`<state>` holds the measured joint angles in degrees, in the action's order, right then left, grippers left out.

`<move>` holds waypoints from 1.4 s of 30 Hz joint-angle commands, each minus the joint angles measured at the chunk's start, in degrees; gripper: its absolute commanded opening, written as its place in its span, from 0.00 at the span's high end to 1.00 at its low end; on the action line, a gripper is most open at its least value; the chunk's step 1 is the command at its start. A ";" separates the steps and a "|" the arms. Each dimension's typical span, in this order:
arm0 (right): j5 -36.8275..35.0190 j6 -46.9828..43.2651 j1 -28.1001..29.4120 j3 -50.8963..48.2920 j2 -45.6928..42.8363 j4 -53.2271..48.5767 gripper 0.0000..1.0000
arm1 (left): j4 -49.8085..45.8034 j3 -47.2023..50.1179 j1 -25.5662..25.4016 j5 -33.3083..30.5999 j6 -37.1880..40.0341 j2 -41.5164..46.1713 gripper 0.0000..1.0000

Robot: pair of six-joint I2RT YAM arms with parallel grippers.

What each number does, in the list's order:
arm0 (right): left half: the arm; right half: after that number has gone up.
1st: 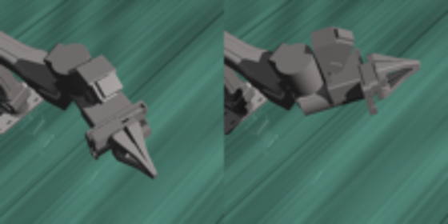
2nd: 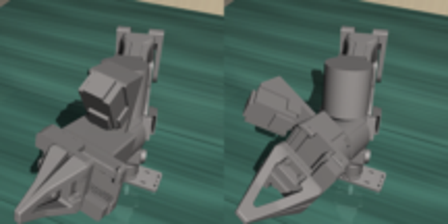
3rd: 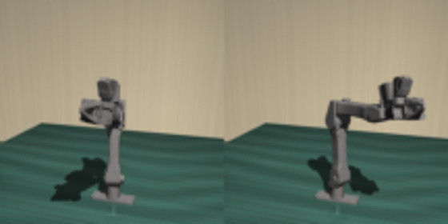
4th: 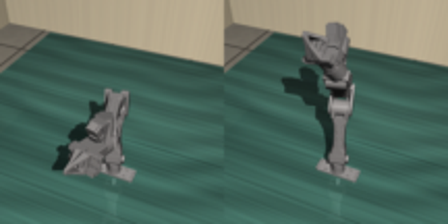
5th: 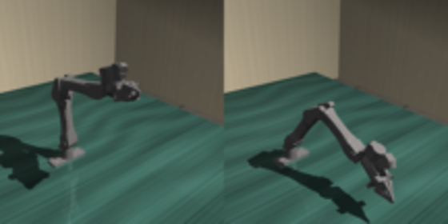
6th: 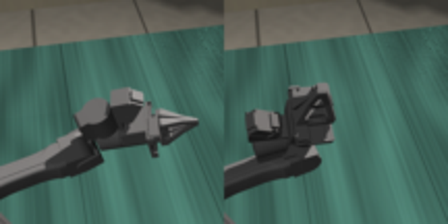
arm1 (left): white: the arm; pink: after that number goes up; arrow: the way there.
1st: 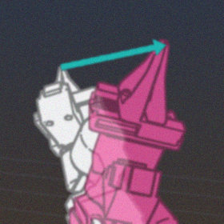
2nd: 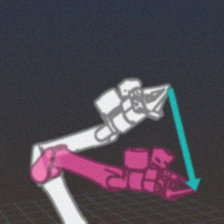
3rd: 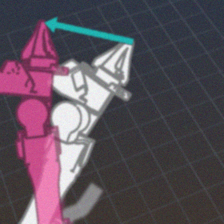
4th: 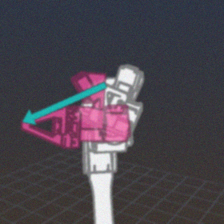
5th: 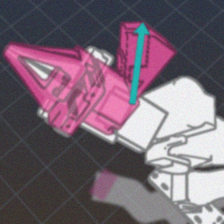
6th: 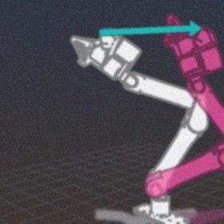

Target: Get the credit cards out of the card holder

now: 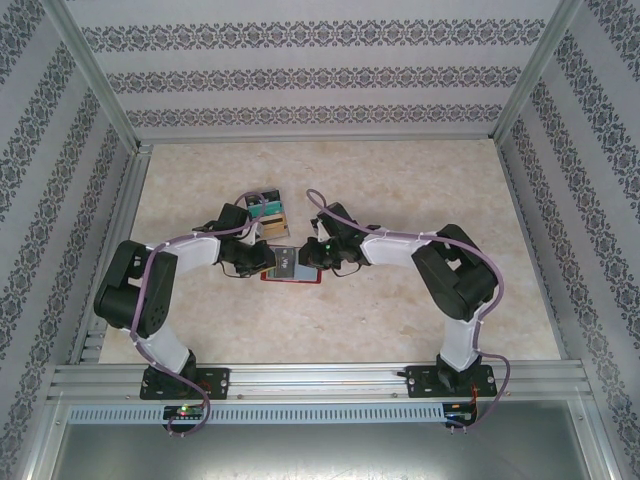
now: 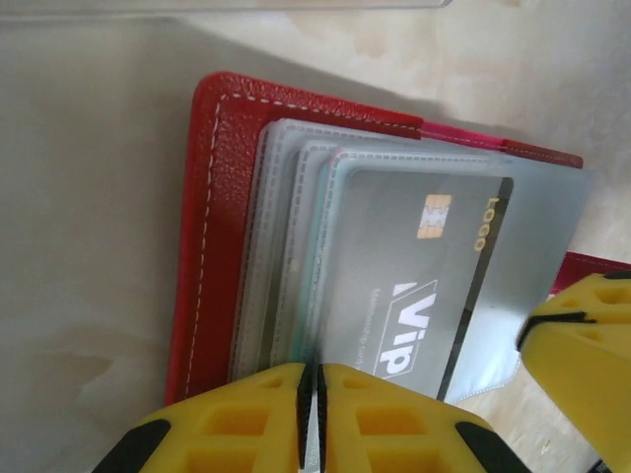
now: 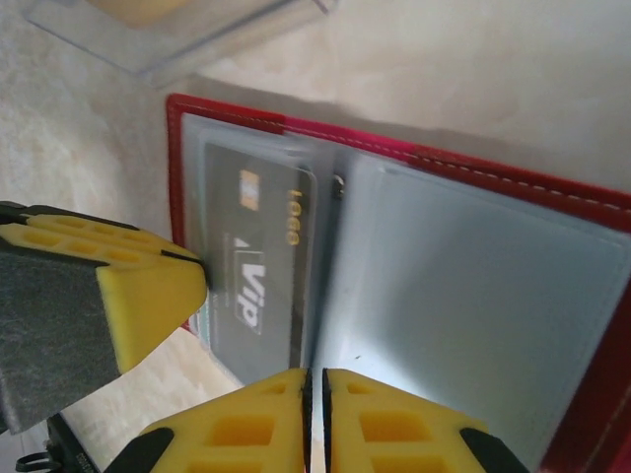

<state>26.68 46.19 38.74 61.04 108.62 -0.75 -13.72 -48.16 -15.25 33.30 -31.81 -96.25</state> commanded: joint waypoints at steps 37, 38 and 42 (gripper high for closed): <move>6.55 5.50 -2.82 -2.21 4.49 9.56 0.97 | -7.86 -0.93 0.50 -8.45 0.17 -3.16 1.00; 6.55 5.67 -2.93 -2.51 4.50 9.79 0.93 | -7.84 -0.84 0.48 -8.60 0.04 -3.16 1.00; 6.81 6.34 -2.91 -3.21 4.40 11.19 0.83 | -7.64 -0.88 0.49 -7.87 0.08 -3.16 1.00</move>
<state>34.44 51.81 36.84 59.48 114.37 11.25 -15.73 -49.76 -15.27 31.88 -31.75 -97.08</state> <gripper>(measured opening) 0.160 0.050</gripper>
